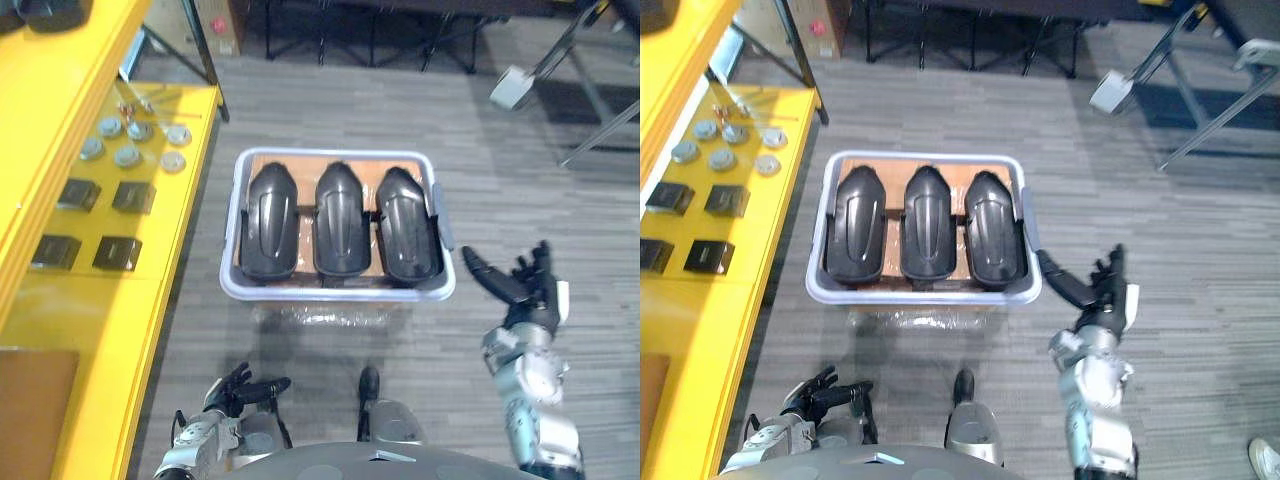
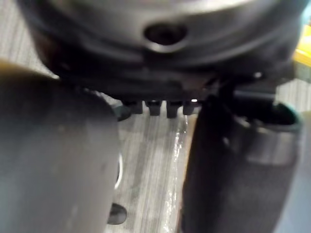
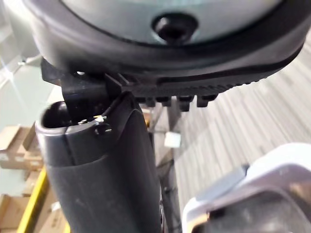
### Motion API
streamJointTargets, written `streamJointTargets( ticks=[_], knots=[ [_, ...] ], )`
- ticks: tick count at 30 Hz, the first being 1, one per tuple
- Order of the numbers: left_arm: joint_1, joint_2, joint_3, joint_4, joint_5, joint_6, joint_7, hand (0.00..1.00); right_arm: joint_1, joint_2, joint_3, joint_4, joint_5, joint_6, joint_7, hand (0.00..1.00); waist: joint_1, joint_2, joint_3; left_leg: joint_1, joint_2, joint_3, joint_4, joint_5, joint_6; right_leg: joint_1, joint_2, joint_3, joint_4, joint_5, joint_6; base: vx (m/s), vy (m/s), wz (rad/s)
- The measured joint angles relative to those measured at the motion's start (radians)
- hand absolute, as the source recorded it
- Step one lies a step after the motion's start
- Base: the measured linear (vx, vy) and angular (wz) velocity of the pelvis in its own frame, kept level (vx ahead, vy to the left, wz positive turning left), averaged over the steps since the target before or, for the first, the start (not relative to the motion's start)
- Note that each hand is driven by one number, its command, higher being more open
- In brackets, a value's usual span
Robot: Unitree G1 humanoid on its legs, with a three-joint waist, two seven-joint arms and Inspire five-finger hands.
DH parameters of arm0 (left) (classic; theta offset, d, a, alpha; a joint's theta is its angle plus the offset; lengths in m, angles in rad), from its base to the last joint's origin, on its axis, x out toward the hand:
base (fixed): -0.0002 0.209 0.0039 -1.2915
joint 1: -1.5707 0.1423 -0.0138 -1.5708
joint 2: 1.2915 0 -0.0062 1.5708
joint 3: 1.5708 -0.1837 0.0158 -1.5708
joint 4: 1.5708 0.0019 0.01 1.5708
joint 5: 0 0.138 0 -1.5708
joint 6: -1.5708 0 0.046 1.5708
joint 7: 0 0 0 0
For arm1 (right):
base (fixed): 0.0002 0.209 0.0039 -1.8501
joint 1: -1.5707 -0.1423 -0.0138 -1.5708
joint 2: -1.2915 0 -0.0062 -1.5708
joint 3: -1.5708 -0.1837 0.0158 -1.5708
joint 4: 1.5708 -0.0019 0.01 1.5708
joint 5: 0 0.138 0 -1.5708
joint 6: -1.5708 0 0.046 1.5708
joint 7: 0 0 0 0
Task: Walk over and take three plastic housings, then place them on the shelf
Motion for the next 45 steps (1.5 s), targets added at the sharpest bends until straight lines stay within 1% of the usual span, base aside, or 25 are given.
streamJointTargets(
  ticks=[5,6,9,12,15,17,18,21,22,24,26,27,28,31,34,36,39,40,45],
  knots=[
    [-0.016,-0.005,0.035,-0.024,0.001,-0.004,-0.007,1.00,-0.061,-0.012,-0.032,0.032,-0.010,0.000,-0.028,1.00,0.004,0.003,0.059,-0.068,0.011,-0.024,0.048,-0.008,0.003,-0.041,0.005,-0.009,0.011,0.004,-0.004,-0.05,-0.027,0.10],
    [-0.020,-0.005,0.042,-0.033,0.002,-0.017,-0.010,1.00,-0.078,-0.014,-0.042,0.038,-0.011,0.000,-0.036,1.00,0.005,0.002,0.080,-0.085,0.012,-0.031,0.068,-0.015,0.007,-0.051,0.003,-0.010,0.021,0.004,-0.003,-0.06,0.013,0.08],
    [-0.039,-0.004,0.055,-0.046,0.002,-0.036,-0.016,1.00,-0.113,-0.034,-0.064,0.060,-0.011,0.000,-0.056,1.00,0.023,0.000,0.118,-0.128,0.015,-0.042,0.123,-0.037,0.013,-0.072,-0.002,-0.011,0.035,0.006,-0.001,-0.04,0.021,0.06],
    [-0.059,0.002,0.057,-0.051,0.002,-0.045,-0.016,1.00,-0.186,-0.064,-0.073,0.149,-0.012,-0.001,-0.054,1.00,0.030,-0.005,0.145,-0.164,0.015,-0.057,0.169,-0.052,0.021,-0.090,-0.008,-0.013,0.054,0.007,-0.001,-0.06,0.034,0.09],
    [-0.063,0.000,0.063,-0.062,0.000,-0.052,-0.018,1.00,-0.257,-0.107,-0.074,0.251,-0.014,-0.003,-0.040,1.00,0.033,0.002,0.156,-0.208,0.010,-0.074,0.207,-0.065,0.030,-0.109,-0.016,-0.027,0.057,0.008,0.002,-0.05,0.031,0.14],
    [-0.086,-0.006,0.061,-0.058,0.000,-0.063,-0.019,1.00,-0.323,-0.167,-0.074,0.346,-0.014,-0.005,-0.016,1.00,0.047,0.024,0.176,-0.251,0.010,-0.090,0.247,-0.079,0.038,-0.144,-0.022,-0.031,0.090,0.008,0.002,-0.08,0.042,0.09],
    [-0.094,-0.009,0.060,-0.056,0.000,-0.064,-0.019,1.00,-0.341,-0.183,-0.075,0.371,-0.015,-0.005,-0.011,1.00,0.051,0.030,0.181,-0.262,0.008,-0.096,0.258,-0.081,0.039,-0.152,-0.024,-0.032,0.099,0.007,0.002,-0.08,0.051,0.11],
    [-0.108,-0.022,0.053,-0.057,-0.005,-0.076,-0.021,1.00,-0.451,-0.252,-0.074,0.491,-0.015,-0.005,0.000,1.00,0.053,0.064,0.203,-0.318,0.003,-0.125,0.314,-0.087,0.049,-0.191,-0.037,-0.049,0.148,0.002,-0.003,-0.07,0.055,0.15],
    [-0.110,-0.022,0.052,-0.057,-0.007,-0.084,-0.023,1.00,-0.479,-0.264,-0.074,0.520,-0.015,-0.005,0.006,1.00,0.055,0.069,0.207,-0.328,0.003,-0.130,0.328,-0.089,0.052,-0.200,-0.041,-0.053,0.165,-0.003,-0.003,-0.07,0.054,0.19],
    [-0.110,-0.026,0.052,-0.057,-0.014,-0.092,-0.023,1.00,-0.533,-0.289,-0.067,0.578,-0.015,-0.005,0.020,1.00,0.060,0.073,0.208,-0.352,-0.006,-0.146,0.349,-0.090,0.055,-0.220,-0.054,-0.059,0.199,-0.024,0.008,-0.08,0.031,0.20],
    [-0.112,-0.028,0.052,-0.052,-0.039,-0.092,-0.023,1.00,-0.581,-0.327,-0.046,0.633,-0.015,-0.005,0.033,1.00,0.072,0.078,0.211,-0.364,-0.015,-0.156,0.354,-0.090,0.059,-0.238,-0.067,-0.068,0.230,-0.039,0.008,-0.09,0.024,0.16],
    [-0.114,-0.029,0.052,-0.048,-0.041,-0.092,-0.023,1.00,-0.589,-0.337,-0.043,0.640,-0.015,-0.005,0.037,1.00,0.076,0.081,0.212,-0.366,-0.016,-0.158,0.356,-0.089,0.060,-0.241,-0.068,-0.069,0.234,-0.041,0.007,-0.08,0.019,0.14],
    [-0.120,-0.029,0.051,-0.033,-0.041,-0.093,-0.022,1.00,-0.610,-0.360,-0.037,0.660,-0.015,-0.005,0.042,1.00,0.078,0.090,0.215,-0.376,-0.017,-0.168,0.365,-0.089,0.061,-0.243,-0.070,-0.077,0.242,-0.043,0.007,-0.08,0.016,0.14],
    [-0.121,-0.027,0.051,-0.007,-0.043,-0.093,-0.023,1.00,-0.664,-0.399,-0.015,0.699,-0.017,-0.004,0.063,1.00,0.081,0.093,0.215,-0.395,-0.027,-0.175,0.361,-0.081,0.073,-0.270,-0.081,-0.080,0.265,-0.048,0.006,-0.07,0.014,0.10],
    [-0.121,-0.031,0.050,-0.006,-0.042,-0.103,-0.025,1.00,-0.710,-0.430,0.010,0.745,-0.018,0.001,0.080,1.00,0.081,0.097,0.216,-0.398,-0.033,-0.175,0.360,-0.076,0.076,-0.275,-0.087,-0.080,0.270,-0.047,0.007,-0.05,0.023,0.04],
    [-0.121,-0.031,0.050,-0.003,-0.043,-0.111,-0.031,1.00,-0.740,-0.447,0.022,0.762,-0.019,0.013,0.091,1.00,0.081,0.099,0.216,-0.410,-0.035,-0.177,0.364,-0.074,0.078,-0.289,-0.092,-0.080,0.282,-0.048,0.007,-0.01,0.011,0.02],
    [-0.129,-0.039,0.050,-0.002,-0.046,-0.113,-0.043,1.00,-0.794,-0.494,0.038,0.804,-0.056,0.061,0.103,1.00,0.082,0.116,0.223,-0.427,-0.045,-0.182,0.362,-0.062,0.082,-0.309,-0.103,-0.083,0.296,-0.048,0.007,-0.01,0.017,0.08],
    [-0.131,-0.041,0.050,-0.002,-0.047,-0.113,-0.045,1.00,-0.818,-0.504,0.046,0.830,-0.056,0.083,0.107,0.00,0.082,0.122,0.226,-0.429,-0.046,-0.182,0.363,-0.059,0.083,-0.309,-0.105,-0.084,0.297,-0.048,0.007,0.00,0.017,0.06],
    [-0.131,-0.047,0.040,-0.002,-0.068,-0.115,-0.045,1.00,-0.856,-0.507,0.071,0.897,-0.056,0.163,0.139,0.00,0.085,0.134,0.228,-0.429,-0.046,-0.184,0.364,-0.058,0.083,-0.309,-0.105,-0.086,0.299,-0.048,0.007,0.00,0.000,0.00]
  ],
)
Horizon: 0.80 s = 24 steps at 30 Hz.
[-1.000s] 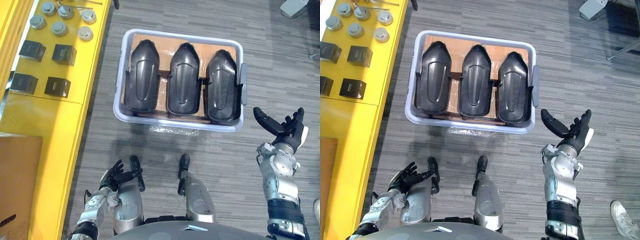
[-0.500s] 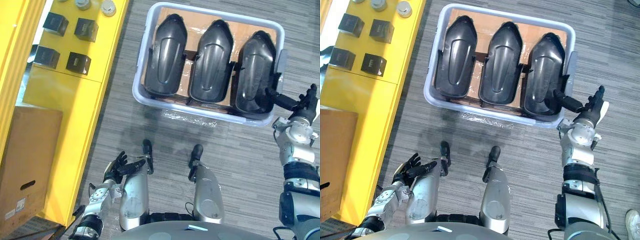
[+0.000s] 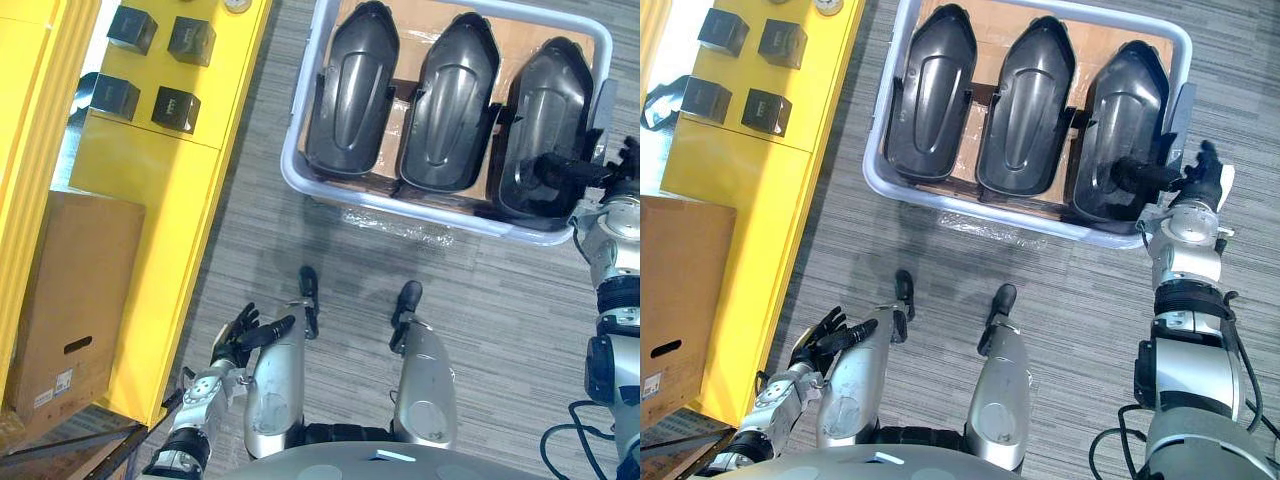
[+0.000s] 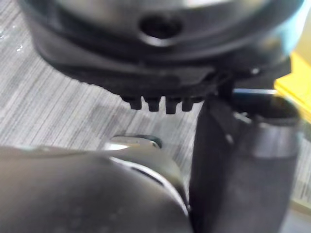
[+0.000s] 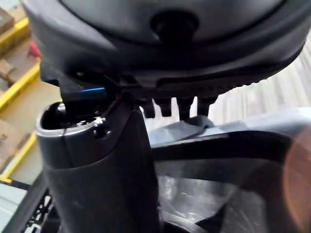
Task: Walk over and take three plastic housings, then place them on the shelf
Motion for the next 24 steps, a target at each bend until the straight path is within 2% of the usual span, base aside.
streamJointTargets(
  ticks=[5,10,20,24],
  knots=[
    [0.000,-0.007,-0.010,0.001,-0.011,0.000,-0.001,1.00,-0.028,-0.087,0.015,0.060,-0.082,0.033,0.002,0.00,0.003,0.015,0.002,-0.002,0.000,-0.003,0.000,0.001,0.000,-0.002,-0.001,-0.003,0.004,-0.001,0.000,0.00,0.000,0.00],
    [0.000,-0.008,-0.010,0.007,-0.013,0.000,-0.002,1.00,-0.053,-0.095,0.024,0.095,-0.122,0.035,0.006,0.00,-0.007,0.019,0.001,-0.002,0.001,-0.003,0.000,0.003,-0.004,-0.016,-0.005,-0.001,0.035,-0.019,-0.001,0.00,0.000,0.00],
    [-0.001,-0.009,-0.018,0.007,-0.017,0.001,-0.012,1.00,-0.063,-0.093,0.035,0.112,-0.154,0.013,-0.008,0.00,-0.002,0.025,0.001,-0.001,0.002,-0.007,0.001,0.006,-0.004,-0.015,-0.006,-0.004,0.042,-0.021,-0.002,0.00,-0.002,0.00],
    [0.000,-0.008,-0.025,0.007,-0.017,-0.008,-0.011,1.00,-0.058,-0.093,0.035,0.112,-0.159,0.005,-0.044,0.00,-0.004,0.024,0.001,0.012,0.003,-0.010,0.000,0.006,-0.004,0.003,-0.005,-0.009,0.036,-0.021,-0.002,0.00,0.002,0.01]
  ],
)
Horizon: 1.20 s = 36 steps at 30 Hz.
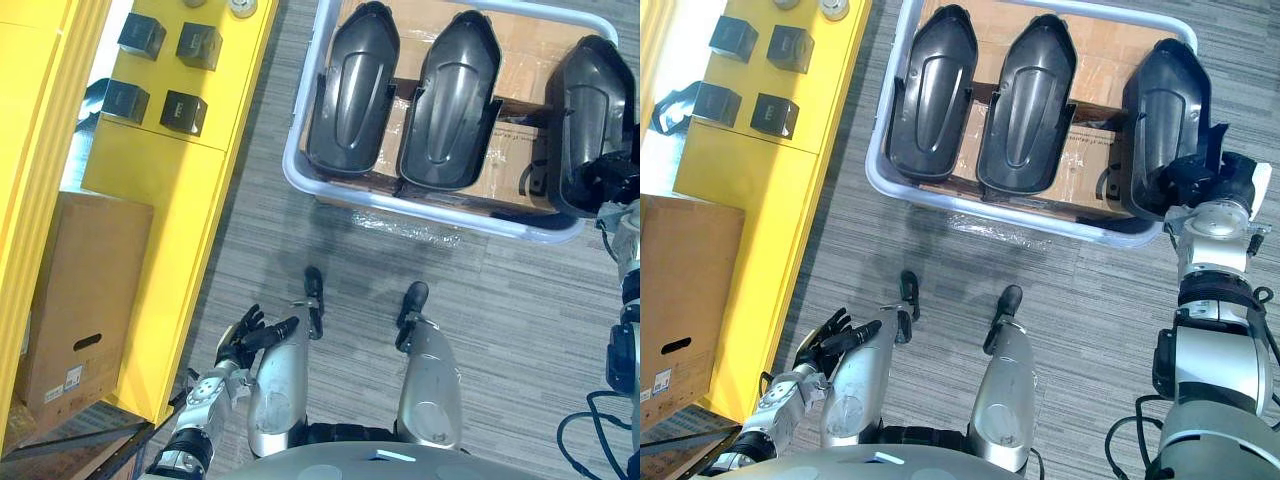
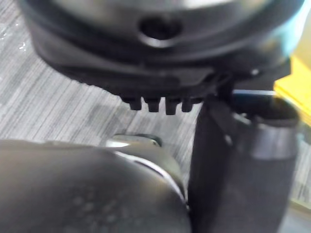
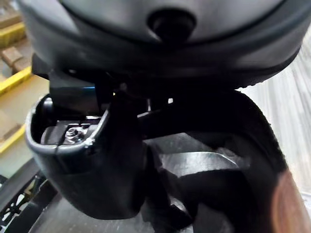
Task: Walk over and take three plastic housings, then place them on the shelf
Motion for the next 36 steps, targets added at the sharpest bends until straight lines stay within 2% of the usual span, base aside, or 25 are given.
streamJointTargets(
  ticks=[3,8,10,14,16,17,22,27,31,36],
  knots=[
    [0.003,0.000,-0.005,-0.008,0.000,-0.018,0.001,1.00,0.015,0.007,-0.026,-0.013,-0.038,-0.023,-0.031,0.00,0.000,-0.002,0.001,0.028,0.003,0.001,-0.009,0.000,0.000,0.028,0.000,0.000,-0.009,0.001,0.001,0.00,0.003,0.01],
    [0.072,-0.014,-0.025,-0.160,-0.006,-0.029,0.032,1.00,0.173,0.042,-0.101,-0.315,-0.157,-0.043,-0.097,0.00,-0.014,-0.017,0.003,0.140,-0.003,0.018,-0.078,0.005,-0.004,0.132,0.005,-0.001,-0.078,0.011,0.015,0.04,0.014,-0.05],
    [0.104,-0.012,-0.017,-0.259,-0.008,-0.028,0.066,1.00,0.229,0.096,-0.131,-0.448,-0.197,-0.063,-0.133,0.00,-0.027,-0.035,-0.005,0.198,-0.004,0.020,-0.121,0.012,-0.012,0.185,0.011,-0.007,-0.109,0.012,0.016,0.10,-0.019,-0.03],
    [0.114,-0.009,0.053,-0.440,-0.027,-0.026,0.149,1.00,0.349,0.209,-0.166,-0.607,-0.269,-0.087,-0.169,0.00,-0.028,-0.091,-0.077,0.270,-0.005,0.025,-0.210,0.037,-0.026,0.243,0.027,-0.016,-0.170,0.014,0.019,0.13,-0.039,-0.01],
    [0.116,-0.009,0.085,-0.519,-0.026,-0.025,0.178,1.00,0.396,0.251,-0.174,-0.646,-0.301,-0.087,-0.177,0.00,-0.029,-0.104,-0.113,0.295,-0.006,0.025,-0.237,0.042,-0.031,0.270,0.031,-0.027,-0.197,0.016,0.021,0.17,-0.035,0.05],
    [0.116,-0.008,0.117,-0.604,-0.024,-0.022,0.206,1.00,0.448,0.291,-0.177,-0.694,-0.336,-0.086,-0.186,0.00,-0.030,-0.111,-0.149,0.322,-0.010,0.024,-0.262,0.046,-0.035,0.303,0.033,-0.039,-0.229,0.021,0.026,0.17,-0.023,0.08],
    [0.087,0.019,0.207,-0.852,0.014,-0.006,0.244,1.00,0.552,0.343,-0.177,-0.824,-0.405,-0.087,-0.196,0.00,-0.028,-0.100,-0.253,0.393,-0.020,0.025,-0.304,0.046,-0.035,0.394,0.036,-0.065,-0.304,0.046,0.039,0.16,0.008,0.05],
    [0.006,0.044,0.212,-0.952,0.013,-0.006,0.239,1.00,0.548,0.344,-0.168,-0.889,-0.430,-0.119,-0.231,0.00,-0.023,-0.093,-0.313,0.440,-0.019,0.028,-0.340,0.046,-0.035,0.427,0.043,-0.070,-0.322,0.063,0.037,0.09,0.013,-0.02],
    [-0.058,0.057,0.172,-0.974,-0.034,0.002,0.188,1.00,0.529,0.344,-0.138,-0.940,-0.471,-0.218,-0.277,0.00,-0.023,-0.094,-0.346,0.481,-0.018,0.045,-0.369,0.045,-0.034,0.443,0.043,-0.069,-0.322,0.069,0.036,0.04,0.010,-0.11],
    [-0.131,0.062,0.069,-0.981,-0.115,0.059,0.113,1.00,0.474,0.350,-0.074,-0.943,-0.481,-0.318,-0.312,0.00,-0.030,-0.098,-0.371,0.497,-0.019,0.052,-0.371,0.045,-0.033,0.454,0.043,-0.069,-0.322,0.074,0.036,0.01,-0.002,-0.05]
  ],
)
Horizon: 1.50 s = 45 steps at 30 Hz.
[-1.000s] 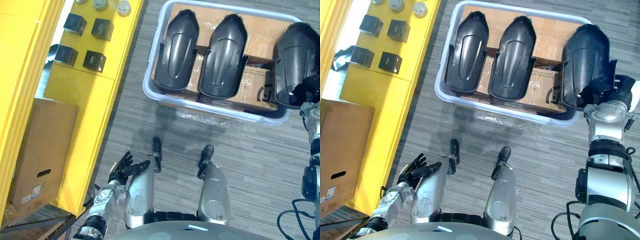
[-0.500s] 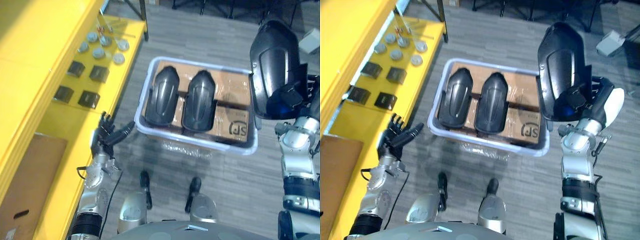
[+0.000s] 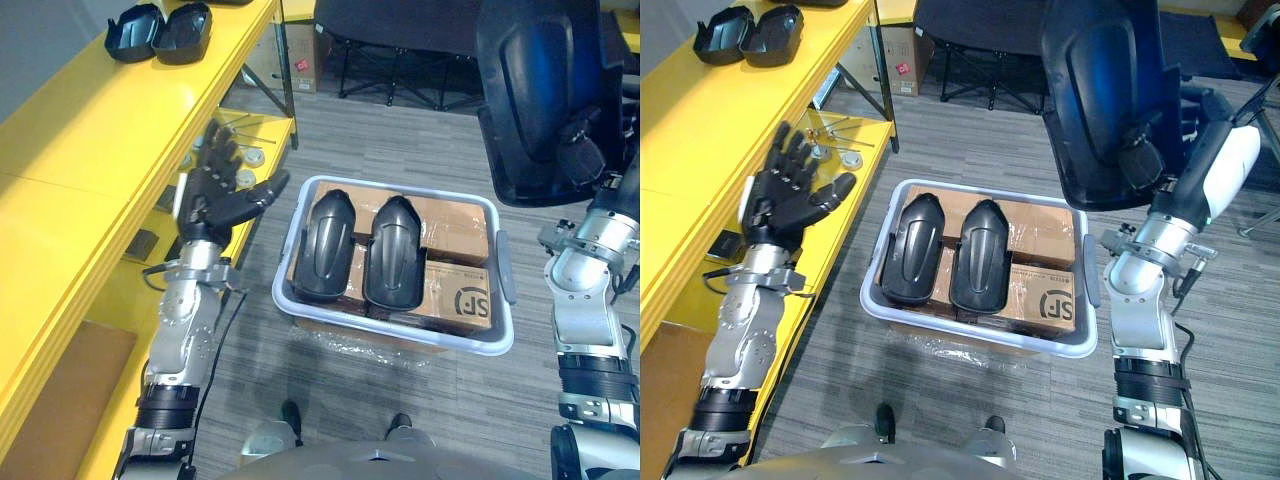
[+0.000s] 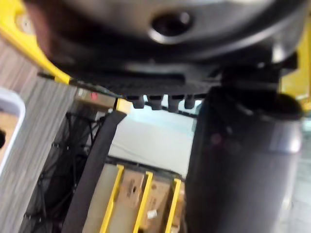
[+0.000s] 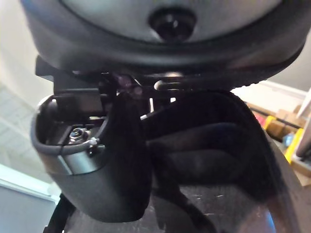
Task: Walk over and take three plastic housings, then place them on the shelf
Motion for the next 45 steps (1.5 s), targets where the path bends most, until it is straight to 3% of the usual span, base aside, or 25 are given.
streamJointTargets(
  ticks=[7,11,26,36,37,45],
  knots=[
    [-0.040,-0.017,-0.097,-0.030,-0.090,0.071,-0.056,1.00,-0.015,0.071,0.092,-0.032,-0.028,-0.081,0.008,0.00,-0.002,0.002,-0.030,0.003,-0.001,0.004,0.000,0.000,0.000,-0.001,0.000,-0.001,0.000,0.000,0.000,-0.03,-0.015,-0.02],
    [-0.071,-0.033,-0.121,-0.031,-0.125,0.086,-0.062,1.00,-0.015,0.099,0.145,-0.032,-0.028,-0.093,0.017,0.00,-0.001,0.002,-0.032,0.003,-0.002,0.003,-0.001,0.000,0.000,-0.001,-0.001,-0.002,-0.002,0.005,-0.003,-0.07,-0.010,-0.01],
    [-0.124,-0.083,-0.207,-0.031,-0.125,0.092,0.000,1.00,0.005,0.251,0.301,-0.032,-0.024,-0.130,0.083,0.00,-0.025,-0.013,-0.081,-0.001,-0.035,-0.001,-0.092,0.060,0.011,-0.030,-0.009,-0.008,-0.044,0.020,-0.009,-0.07,-0.008,-0.01],
    [-0.132,-0.104,-0.230,-0.026,-0.156,0.113,0.017,1.00,0.063,0.299,0.375,-0.019,-0.023,-0.180,0.118,0.00,-0.027,-0.020,-0.096,0.002,-0.038,-0.009,-0.126,0.092,0.010,-0.038,-0.008,-0.020,-0.044,0.021,-0.009,-0.02,-0.006,0.02],
    [-0.132,-0.104,-0.230,-0.026,-0.156,0.113,0.017,0.00,0.067,0.299,0.376,-0.018,-0.023,-0.187,0.118,0.00,-0.027,-0.020,-0.096,0.002,-0.038,-0.009,-0.126,0.092,0.010,-0.038,-0.008,-0.020,-0.044,0.021,-0.009,0.00,0.000,0.00],
    [-0.132,-0.104,-0.237,0.011,-0.191,0.130,0.017,0.00,0.084,0.304,0.395,0.026,-0.023,-0.206,0.114,0.00,-0.029,-0.024,-0.104,0.001,-0.038,-0.010,-0.127,0.098,0.009,-0.038,-0.007,-0.021,-0.047,0.021,-0.009,0.00,0.000,0.00]
  ],
)
